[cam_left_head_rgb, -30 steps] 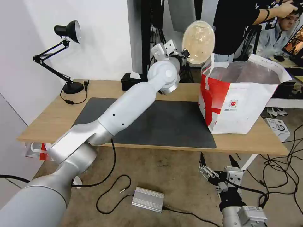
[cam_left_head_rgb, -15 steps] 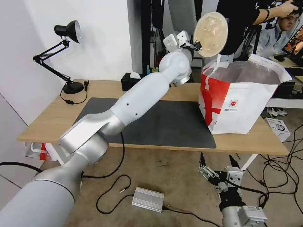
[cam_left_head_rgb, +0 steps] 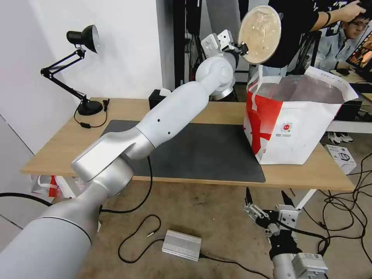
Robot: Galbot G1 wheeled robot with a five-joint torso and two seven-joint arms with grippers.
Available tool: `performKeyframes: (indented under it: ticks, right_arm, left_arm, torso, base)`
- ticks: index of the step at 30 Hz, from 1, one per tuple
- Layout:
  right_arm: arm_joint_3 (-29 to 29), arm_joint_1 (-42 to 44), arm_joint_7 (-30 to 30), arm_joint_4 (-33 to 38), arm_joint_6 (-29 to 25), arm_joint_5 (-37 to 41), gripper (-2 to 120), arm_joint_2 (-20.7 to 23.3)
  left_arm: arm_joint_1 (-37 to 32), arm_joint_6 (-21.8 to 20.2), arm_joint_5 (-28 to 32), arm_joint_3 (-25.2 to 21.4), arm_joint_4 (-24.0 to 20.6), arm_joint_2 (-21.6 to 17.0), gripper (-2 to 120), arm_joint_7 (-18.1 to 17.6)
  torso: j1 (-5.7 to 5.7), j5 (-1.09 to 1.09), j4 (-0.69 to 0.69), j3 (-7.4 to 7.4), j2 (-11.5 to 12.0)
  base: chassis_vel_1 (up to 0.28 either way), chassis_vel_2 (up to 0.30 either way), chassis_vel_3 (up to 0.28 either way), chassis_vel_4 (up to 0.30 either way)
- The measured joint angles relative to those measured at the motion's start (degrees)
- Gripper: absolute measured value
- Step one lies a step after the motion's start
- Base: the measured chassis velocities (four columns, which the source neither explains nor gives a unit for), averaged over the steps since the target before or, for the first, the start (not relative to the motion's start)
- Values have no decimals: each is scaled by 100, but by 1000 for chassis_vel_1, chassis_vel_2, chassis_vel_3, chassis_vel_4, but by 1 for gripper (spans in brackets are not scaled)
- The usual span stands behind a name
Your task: Pick up the trash from the table and place it into the takeout bag.
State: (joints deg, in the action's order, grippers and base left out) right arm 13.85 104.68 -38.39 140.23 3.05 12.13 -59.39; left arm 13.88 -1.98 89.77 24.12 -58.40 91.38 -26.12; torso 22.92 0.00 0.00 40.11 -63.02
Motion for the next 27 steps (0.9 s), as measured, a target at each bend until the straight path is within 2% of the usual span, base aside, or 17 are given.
performKeyframes:
  ticks: [12, 27]
  right_arm:
    - [0, 0, 0, 0, 0, 0, 100, 0]
    - [0, 0, 0, 0, 0, 0, 100, 0]
  left_arm:
    - [18, 23, 136, 208, -8, -2, 0, 236]
    - [75, -6, 580, 340, -197, -5, 0, 831]
  torso:
    - [0, 0, 0, 0, -1]
    - [0, 0, 0, 0, -1]
  base:
    - [0, 0, 0, 0]
    - [0, 0, 0, 0]
